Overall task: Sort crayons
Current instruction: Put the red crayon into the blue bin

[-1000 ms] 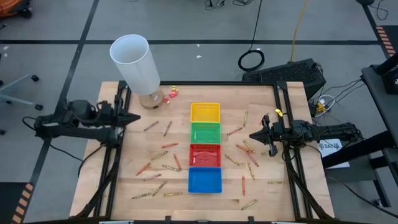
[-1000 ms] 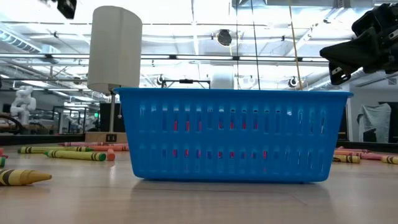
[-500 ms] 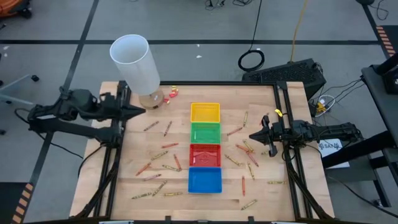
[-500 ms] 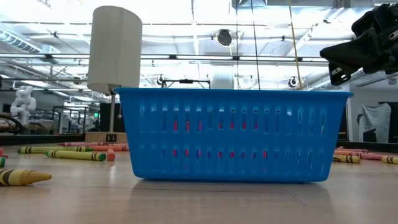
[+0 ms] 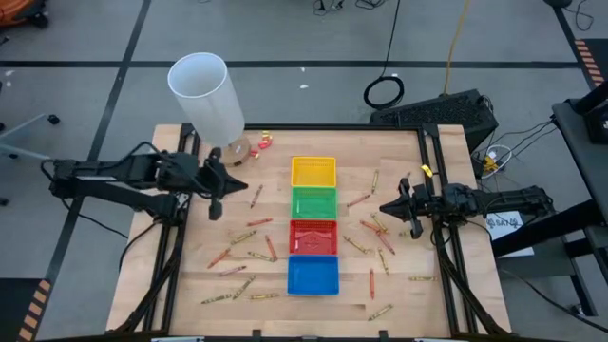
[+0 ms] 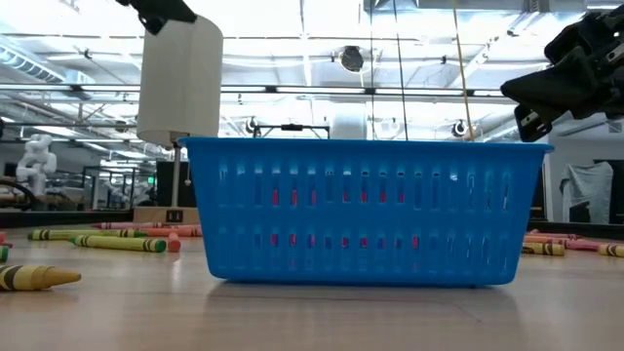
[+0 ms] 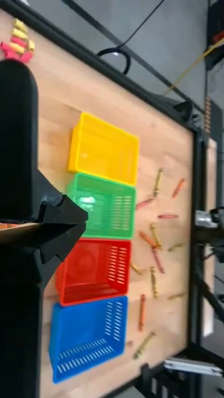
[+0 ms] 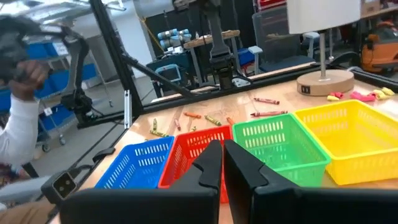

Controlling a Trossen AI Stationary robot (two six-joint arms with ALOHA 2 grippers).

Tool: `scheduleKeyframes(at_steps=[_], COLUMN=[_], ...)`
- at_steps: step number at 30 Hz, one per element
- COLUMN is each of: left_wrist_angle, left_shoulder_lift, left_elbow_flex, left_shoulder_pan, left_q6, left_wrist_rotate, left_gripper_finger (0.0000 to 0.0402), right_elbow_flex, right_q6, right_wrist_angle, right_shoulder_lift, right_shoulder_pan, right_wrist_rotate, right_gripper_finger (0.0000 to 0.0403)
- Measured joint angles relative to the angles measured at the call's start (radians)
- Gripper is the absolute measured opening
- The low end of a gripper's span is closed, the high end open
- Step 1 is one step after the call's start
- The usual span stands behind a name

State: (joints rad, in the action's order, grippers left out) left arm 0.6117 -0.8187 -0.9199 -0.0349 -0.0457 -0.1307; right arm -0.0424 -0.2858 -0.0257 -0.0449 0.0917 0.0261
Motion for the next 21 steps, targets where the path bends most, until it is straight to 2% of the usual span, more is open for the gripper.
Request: scheduleKeyframes(at_steps=[3,8,21], left_wrist_angle=[-0.01,-0.048,-0.099], left_shoulder_lift=[-0.032,-0.06,-0.072], left_elbow_flex=[0.0,0.0,0.0], left_shoulder_pan=[0.0,0.0,0.0], left_q6=[-0.001,-0.001,-0.001], left_wrist_rotate=[-0.001,-0.001,-0.035], left_gripper_finger=[0.0,0.0,0.0], right_elbow_flex=[-0.056,-0.266,-0.881], right_q6=[-0.021,0.02,0.089], right_wrist_angle=[0.06,0.21,0.623], right_shoulder_lift=[-0.018,-0.115,-0.561], right_shoulder_pan=[0.0,0.0,0.0], right_wrist_rotate=[0.013,0.047,0.057], right_gripper_finger=[0.0004,0.0004,0.0004])
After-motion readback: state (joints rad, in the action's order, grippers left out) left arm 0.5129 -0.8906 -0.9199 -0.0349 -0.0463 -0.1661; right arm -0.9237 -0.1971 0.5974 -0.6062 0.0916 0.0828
